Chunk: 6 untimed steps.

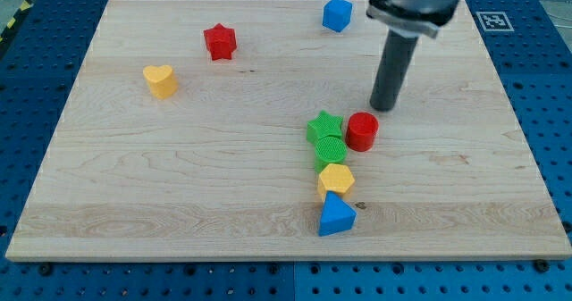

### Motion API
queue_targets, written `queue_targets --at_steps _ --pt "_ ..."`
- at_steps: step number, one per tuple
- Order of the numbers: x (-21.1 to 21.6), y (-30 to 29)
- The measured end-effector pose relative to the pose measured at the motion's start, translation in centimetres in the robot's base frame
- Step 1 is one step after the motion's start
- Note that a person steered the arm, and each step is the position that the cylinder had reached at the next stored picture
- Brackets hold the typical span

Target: Drag the arm to the top right of the red star

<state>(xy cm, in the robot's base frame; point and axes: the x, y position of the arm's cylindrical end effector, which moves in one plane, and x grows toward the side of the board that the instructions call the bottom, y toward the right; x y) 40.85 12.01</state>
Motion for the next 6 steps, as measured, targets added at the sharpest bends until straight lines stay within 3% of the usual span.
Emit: queue_targets --at_steps 5,6 --pt "-15.3 -14.4" --pt "-18.2 -14.6"
